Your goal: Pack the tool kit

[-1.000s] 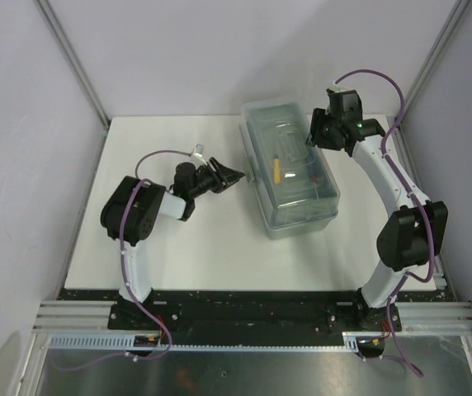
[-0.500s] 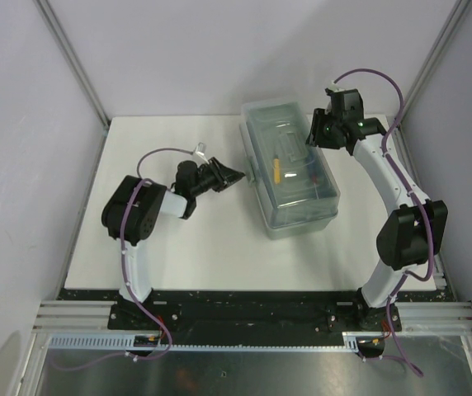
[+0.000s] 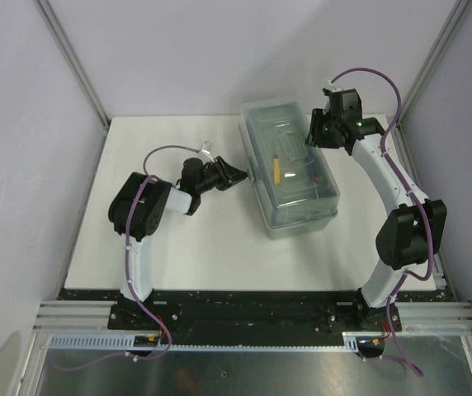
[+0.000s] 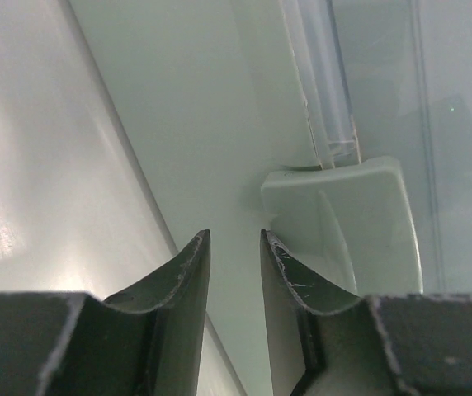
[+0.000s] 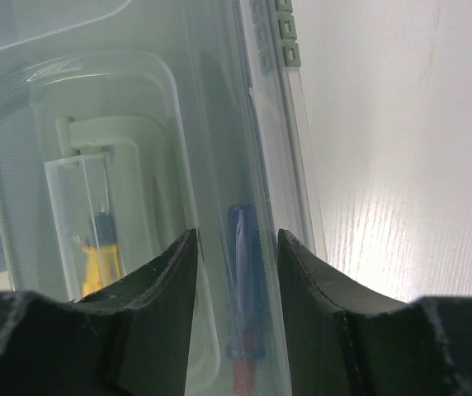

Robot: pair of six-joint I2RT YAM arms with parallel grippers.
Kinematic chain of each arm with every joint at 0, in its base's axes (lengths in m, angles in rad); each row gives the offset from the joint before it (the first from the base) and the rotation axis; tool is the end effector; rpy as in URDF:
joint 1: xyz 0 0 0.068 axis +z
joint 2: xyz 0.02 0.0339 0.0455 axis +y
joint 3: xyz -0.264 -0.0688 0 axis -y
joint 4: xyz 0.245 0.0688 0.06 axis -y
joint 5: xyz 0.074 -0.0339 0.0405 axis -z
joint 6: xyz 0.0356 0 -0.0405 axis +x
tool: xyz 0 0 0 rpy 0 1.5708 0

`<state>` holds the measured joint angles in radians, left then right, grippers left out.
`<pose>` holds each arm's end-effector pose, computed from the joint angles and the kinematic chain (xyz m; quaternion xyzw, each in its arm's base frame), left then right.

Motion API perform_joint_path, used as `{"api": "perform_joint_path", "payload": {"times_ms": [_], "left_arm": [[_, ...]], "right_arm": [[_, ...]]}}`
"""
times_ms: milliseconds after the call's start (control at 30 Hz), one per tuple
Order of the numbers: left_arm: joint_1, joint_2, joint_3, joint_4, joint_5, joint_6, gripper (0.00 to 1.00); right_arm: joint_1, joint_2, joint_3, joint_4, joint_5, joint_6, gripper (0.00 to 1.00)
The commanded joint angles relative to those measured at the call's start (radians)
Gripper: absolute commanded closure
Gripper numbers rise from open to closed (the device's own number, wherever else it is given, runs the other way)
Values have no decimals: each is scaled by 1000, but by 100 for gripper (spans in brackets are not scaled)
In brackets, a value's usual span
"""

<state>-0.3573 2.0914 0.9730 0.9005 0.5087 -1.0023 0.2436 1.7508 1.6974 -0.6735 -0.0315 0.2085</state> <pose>0.3827 -0.1614 0.1257 -0.0898 0.7657 -0.5335 0.3478 0.3850 0.0968 0.3472 -0.0225 0.9119 0.1058 0.3958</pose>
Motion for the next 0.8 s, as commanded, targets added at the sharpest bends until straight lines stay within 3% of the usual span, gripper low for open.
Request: {"api": "perform_joint_path", "payload": {"times_ms": [0, 167, 300, 467, 600, 767], "left_arm": [[-45, 2, 50, 70, 47, 13, 64], [-43, -14, 34, 67, 20, 24, 64], [-15, -88, -30, 13, -37, 74, 58], [25, -249, -74, -202, -151, 239, 35], [30, -380, -60, -413, -258, 388, 6], [30, -530, -30, -639, -374, 538, 1]], "right_arm": [[77, 115, -55, -116, -109, 21, 59], [90, 120, -53, -114, -81, 34, 60], [78, 87, -31, -111, 32, 66, 58], [55, -10, -18, -39, 159, 70, 41], [38, -92, -21, 34, 188, 40, 21], [-4, -191, -43, 42, 210, 44, 9]]}}
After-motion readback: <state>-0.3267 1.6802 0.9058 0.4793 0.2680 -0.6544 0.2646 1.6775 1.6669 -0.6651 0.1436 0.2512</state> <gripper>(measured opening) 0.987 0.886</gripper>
